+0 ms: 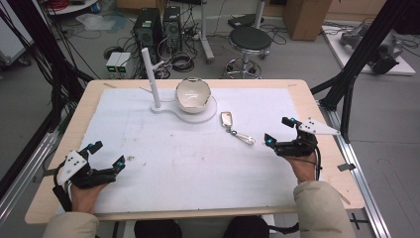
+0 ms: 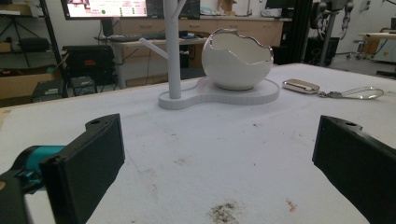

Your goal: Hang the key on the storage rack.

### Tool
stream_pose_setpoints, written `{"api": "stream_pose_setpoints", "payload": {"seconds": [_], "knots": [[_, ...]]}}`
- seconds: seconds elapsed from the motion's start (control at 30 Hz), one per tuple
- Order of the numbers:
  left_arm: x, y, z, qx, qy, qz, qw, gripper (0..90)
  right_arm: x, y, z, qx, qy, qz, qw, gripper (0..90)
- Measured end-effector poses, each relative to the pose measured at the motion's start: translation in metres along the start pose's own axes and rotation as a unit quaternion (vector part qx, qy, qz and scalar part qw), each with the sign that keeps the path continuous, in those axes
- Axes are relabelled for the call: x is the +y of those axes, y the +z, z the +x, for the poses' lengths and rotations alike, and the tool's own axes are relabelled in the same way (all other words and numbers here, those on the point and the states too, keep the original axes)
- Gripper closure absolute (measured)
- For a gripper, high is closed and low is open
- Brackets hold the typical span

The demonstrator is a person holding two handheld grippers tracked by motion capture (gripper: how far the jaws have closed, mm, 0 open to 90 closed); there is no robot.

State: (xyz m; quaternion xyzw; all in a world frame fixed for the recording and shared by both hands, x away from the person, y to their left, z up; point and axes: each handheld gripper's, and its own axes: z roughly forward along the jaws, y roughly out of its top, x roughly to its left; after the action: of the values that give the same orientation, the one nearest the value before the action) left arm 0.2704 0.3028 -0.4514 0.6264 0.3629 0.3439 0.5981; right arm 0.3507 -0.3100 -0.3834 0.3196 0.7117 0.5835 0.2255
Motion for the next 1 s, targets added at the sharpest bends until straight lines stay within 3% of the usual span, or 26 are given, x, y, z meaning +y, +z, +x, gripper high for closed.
{"api": "stream_pose_setpoints", "payload": {"seconds": [0.2,0.33,0.37,0.47,0.5,0.53,0.57,0.6,0.63,0.77,0.8,0.83,0.87,0.9,1.0], "knots": [[0.000,0.000,0.000,-0.001,0.000,0.000,1.0000,2.7,0.025,0.015,-0.009,0.010,-0.014,0.047,0.9987,0.6],[0.000,0.000,0.000,-0.005,-0.001,-0.001,1.0000,2.7,0.037,0.028,-0.011,0.020,-0.034,0.086,0.9955,0.6],[0.000,0.000,0.000,-0.005,-0.001,-0.001,1.0000,2.7,0.042,0.034,-0.011,0.027,-0.042,0.104,0.9934,0.6],[0.000,0.000,0.000,-0.004,-0.001,-0.001,1.0000,2.7,0.047,0.041,-0.011,0.031,-0.050,0.119,0.9911,0.6],[0.000,0.000,0.000,-0.004,-0.001,0.000,1.0000,2.7,0.050,0.048,-0.012,0.036,-0.055,0.136,0.9885,0.6],[0.000,0.000,0.000,-0.004,-0.001,0.000,1.0000,2.7,0.050,0.048,-0.012,0.036,-0.055,0.136,0.9885,0.6],[0.000,0.000,0.000,-0.004,-0.002,-0.001,1.0000,2.7,0.051,0.051,-0.012,0.037,-0.062,0.148,0.9863,0.6],[0.000,0.000,0.000,-0.004,-0.001,0.000,1.0000,2.7,0.051,0.058,-0.012,0.039,-0.069,0.171,0.9821,0.6],[0.000,0.000,0.000,-0.004,-0.002,0.000,1.0000,2.7,0.051,0.058,-0.012,0.039,-0.069,0.171,0.9821,0.6],[0.000,0.000,0.000,-0.003,-0.001,0.000,1.0000,2.7,0.046,0.072,-0.013,0.041,-0.072,0.211,0.9740,0.7],[0.000,0.000,0.000,-0.003,-0.001,0.000,1.0000,2.7,0.046,0.072,-0.013,0.041,-0.072,0.211,0.9740,0.7],[0.000,0.000,0.000,-0.004,-0.001,0.000,1.0000,2.7,0.043,0.076,-0.014,0.041,-0.079,0.227,0.9698,0.7],[0.000,0.000,0.001,-0.004,-0.001,0.000,1.0000,2.7,0.041,0.078,-0.014,0.039,-0.077,0.237,0.9676,0.7],[0.000,0.000,0.001,-0.004,-0.002,-0.001,1.0000,2.7,0.041,0.078,-0.014,0.039,-0.077,0.237,0.9676,0.7],[0.000,0.001,0.001,-0.004,-0.003,0.000,1.0000,2.7,0.036,0.086,-0.015,0.043,-0.083,0.262,0.9605,0.7]]}}
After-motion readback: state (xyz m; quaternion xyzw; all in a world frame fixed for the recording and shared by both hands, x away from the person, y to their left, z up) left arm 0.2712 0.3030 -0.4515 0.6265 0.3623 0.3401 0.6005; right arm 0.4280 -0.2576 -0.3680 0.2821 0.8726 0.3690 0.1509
